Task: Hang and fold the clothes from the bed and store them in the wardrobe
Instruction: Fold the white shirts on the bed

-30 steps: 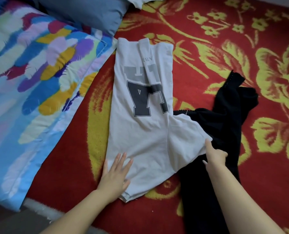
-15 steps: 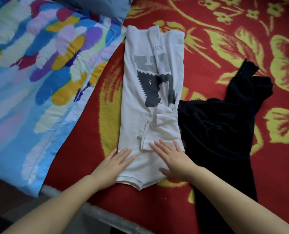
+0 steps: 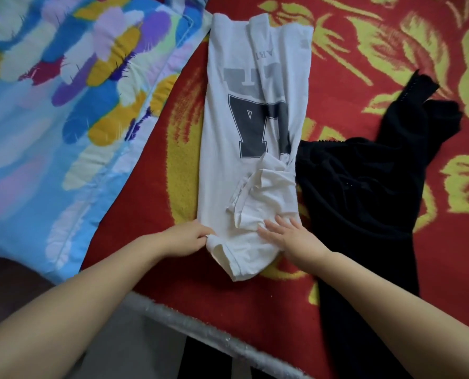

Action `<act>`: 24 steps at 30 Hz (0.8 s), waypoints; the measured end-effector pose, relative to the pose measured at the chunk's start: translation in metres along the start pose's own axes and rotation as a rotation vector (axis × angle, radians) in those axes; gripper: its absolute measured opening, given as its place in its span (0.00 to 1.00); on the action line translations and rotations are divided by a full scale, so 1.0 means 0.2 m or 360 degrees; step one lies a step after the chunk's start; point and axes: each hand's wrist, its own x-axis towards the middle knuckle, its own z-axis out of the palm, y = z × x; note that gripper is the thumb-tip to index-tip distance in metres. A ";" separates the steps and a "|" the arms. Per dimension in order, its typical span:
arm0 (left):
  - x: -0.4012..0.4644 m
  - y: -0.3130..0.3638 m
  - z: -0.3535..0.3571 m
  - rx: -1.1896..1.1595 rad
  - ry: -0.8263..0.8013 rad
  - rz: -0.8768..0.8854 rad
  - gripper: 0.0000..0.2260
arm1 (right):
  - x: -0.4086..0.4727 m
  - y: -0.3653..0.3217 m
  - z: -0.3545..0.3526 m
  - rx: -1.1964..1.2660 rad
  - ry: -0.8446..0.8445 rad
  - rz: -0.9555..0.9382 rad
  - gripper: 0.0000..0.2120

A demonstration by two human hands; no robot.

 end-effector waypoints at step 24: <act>0.04 0.02 0.23 0.1119 0.0836 0.0518 0.35 | -0.02 -0.27 0.15 0.0008 0.0403 0.0233 0.46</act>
